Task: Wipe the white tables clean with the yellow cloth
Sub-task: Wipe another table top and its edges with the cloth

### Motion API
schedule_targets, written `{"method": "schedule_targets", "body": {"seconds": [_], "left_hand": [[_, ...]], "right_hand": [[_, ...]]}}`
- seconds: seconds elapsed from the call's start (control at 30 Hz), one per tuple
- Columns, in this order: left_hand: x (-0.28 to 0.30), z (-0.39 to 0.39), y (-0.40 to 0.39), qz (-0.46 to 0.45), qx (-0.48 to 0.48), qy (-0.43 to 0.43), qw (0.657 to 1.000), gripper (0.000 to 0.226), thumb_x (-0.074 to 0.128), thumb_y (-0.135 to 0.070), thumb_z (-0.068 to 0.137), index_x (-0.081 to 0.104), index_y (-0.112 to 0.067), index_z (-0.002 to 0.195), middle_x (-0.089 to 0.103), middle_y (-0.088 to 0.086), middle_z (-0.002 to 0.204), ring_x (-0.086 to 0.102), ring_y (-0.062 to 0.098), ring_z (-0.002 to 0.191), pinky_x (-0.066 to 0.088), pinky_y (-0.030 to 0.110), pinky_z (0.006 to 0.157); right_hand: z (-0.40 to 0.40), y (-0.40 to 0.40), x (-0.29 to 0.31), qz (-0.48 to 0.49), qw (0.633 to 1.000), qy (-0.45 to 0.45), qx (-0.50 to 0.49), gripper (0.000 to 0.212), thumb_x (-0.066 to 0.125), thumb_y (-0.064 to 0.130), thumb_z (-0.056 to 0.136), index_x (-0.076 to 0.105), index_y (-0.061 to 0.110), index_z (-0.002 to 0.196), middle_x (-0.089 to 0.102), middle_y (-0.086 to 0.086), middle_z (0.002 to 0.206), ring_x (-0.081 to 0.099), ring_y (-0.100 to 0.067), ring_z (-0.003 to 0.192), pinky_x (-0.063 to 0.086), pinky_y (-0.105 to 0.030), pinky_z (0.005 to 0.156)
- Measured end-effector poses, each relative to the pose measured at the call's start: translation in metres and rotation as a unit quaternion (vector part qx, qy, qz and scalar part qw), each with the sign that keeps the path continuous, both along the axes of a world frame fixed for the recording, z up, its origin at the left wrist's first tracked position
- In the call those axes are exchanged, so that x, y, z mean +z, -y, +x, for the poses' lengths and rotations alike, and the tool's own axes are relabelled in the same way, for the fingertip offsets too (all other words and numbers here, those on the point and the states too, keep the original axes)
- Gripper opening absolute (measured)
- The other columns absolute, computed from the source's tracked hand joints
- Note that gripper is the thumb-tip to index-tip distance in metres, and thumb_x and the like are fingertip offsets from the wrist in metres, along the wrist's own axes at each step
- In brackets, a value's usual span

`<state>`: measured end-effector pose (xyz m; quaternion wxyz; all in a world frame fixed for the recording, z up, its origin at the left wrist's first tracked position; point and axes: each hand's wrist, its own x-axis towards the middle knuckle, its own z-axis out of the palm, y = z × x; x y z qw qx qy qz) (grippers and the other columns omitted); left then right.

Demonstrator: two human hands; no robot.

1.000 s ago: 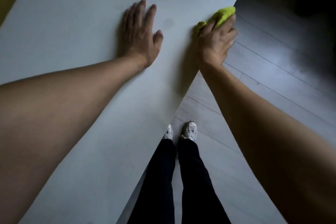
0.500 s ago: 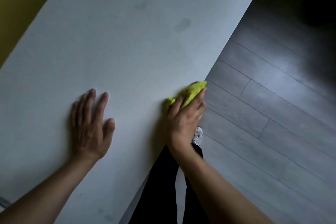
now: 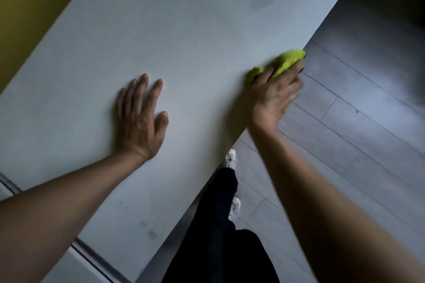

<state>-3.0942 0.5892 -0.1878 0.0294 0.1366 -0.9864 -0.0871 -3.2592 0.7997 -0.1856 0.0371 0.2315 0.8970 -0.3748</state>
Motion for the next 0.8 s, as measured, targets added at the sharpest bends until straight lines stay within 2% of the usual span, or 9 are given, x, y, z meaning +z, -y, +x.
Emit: {"method": "schedule_targets", "body": {"seconds": [0.1, 0.17, 0.23, 0.4, 0.6, 0.7, 0.8], "left_hand": [[-0.002, 0.001, 0.001, -0.003, -0.003, -0.005, 1.0, 0.067, 0.039, -0.044, 0.099, 0.035, -0.018, 0.161, 0.028, 0.014, 0.169, 0.027, 0.038, 0.155, 0.017, 0.054, 0.126], [-0.002, 0.001, 0.0, -0.005, -0.002, -0.007, 1.0, 0.067, 0.04, -0.042, 0.098, 0.036, -0.018, 0.161, 0.029, 0.015, 0.168, 0.028, 0.038, 0.154, 0.017, 0.054, 0.126], [-0.002, 0.001, -0.002, -0.005, 0.0, -0.009, 1.0, 0.068, 0.043, -0.04, 0.097, 0.036, -0.018, 0.161, 0.03, 0.015, 0.167, 0.029, 0.039, 0.153, 0.018, 0.053, 0.126], [-0.003, 0.001, -0.002, -0.008, 0.002, -0.007, 1.0, 0.068, 0.045, -0.04, 0.096, 0.035, -0.02, 0.161, 0.029, 0.014, 0.168, 0.027, 0.036, 0.154, 0.014, 0.048, 0.128], [-0.005, 0.001, -0.002, 0.0, 0.011, -0.006, 1.0, 0.069, 0.042, -0.04, 0.095, 0.034, -0.022, 0.161, 0.026, 0.011, 0.169, 0.023, 0.033, 0.156, 0.011, 0.047, 0.128], [-0.006, 0.001, -0.001, -0.001, 0.016, -0.006, 1.0, 0.069, 0.043, -0.04, 0.095, 0.033, -0.024, 0.161, 0.026, 0.01, 0.17, 0.022, 0.032, 0.157, 0.01, 0.046, 0.128], [-0.005, -0.003, -0.002, 0.0, 0.017, -0.002, 1.0, 0.069, 0.043, -0.04, 0.094, 0.033, -0.025, 0.161, 0.025, 0.009, 0.17, 0.021, 0.03, 0.157, 0.01, 0.045, 0.129]], "right_hand": [[0.107, 0.019, 0.003, -0.037, 0.999, -0.003, 0.017, 0.071, 0.045, 0.035, 0.102, 0.009, 0.014, 0.16, 0.039, -0.019, 0.14, 0.041, -0.039, 0.127, 0.031, -0.042, 0.105], [0.168, 0.029, 0.007, -0.051, 0.998, 0.018, 0.041, 0.074, 0.045, 0.037, 0.101, 0.006, 0.015, 0.16, 0.036, -0.019, 0.142, 0.041, -0.04, 0.127, 0.04, -0.047, 0.105], [0.197, 0.035, 0.008, -0.054, 0.997, 0.029, 0.056, 0.076, 0.044, 0.039, 0.101, 0.003, 0.016, 0.16, 0.034, -0.019, 0.143, 0.039, -0.04, 0.129, 0.041, -0.052, 0.105], [0.154, 0.03, 0.002, -0.046, 0.999, -0.005, 0.024, 0.072, 0.045, 0.035, 0.102, 0.009, 0.011, 0.16, 0.035, -0.023, 0.144, 0.037, -0.04, 0.13, 0.025, -0.04, 0.104], [0.073, 0.015, -0.002, -0.009, 1.0, 0.011, -0.002, 0.069, 0.038, 0.041, 0.102, 0.007, 0.018, 0.16, 0.033, -0.014, 0.145, 0.037, -0.034, 0.131, 0.038, -0.044, 0.102], [0.084, 0.019, 0.0, -0.013, 1.0, -0.001, -0.009, 0.069, 0.04, 0.039, 0.102, 0.01, 0.017, 0.16, 0.037, -0.014, 0.143, 0.039, -0.034, 0.131, 0.037, -0.042, 0.101], [0.138, 0.029, 0.001, -0.027, 0.999, -0.025, -0.009, 0.069, 0.044, 0.035, 0.102, 0.012, 0.015, 0.16, 0.041, -0.017, 0.14, 0.041, -0.036, 0.128, 0.029, -0.039, 0.102]]}}
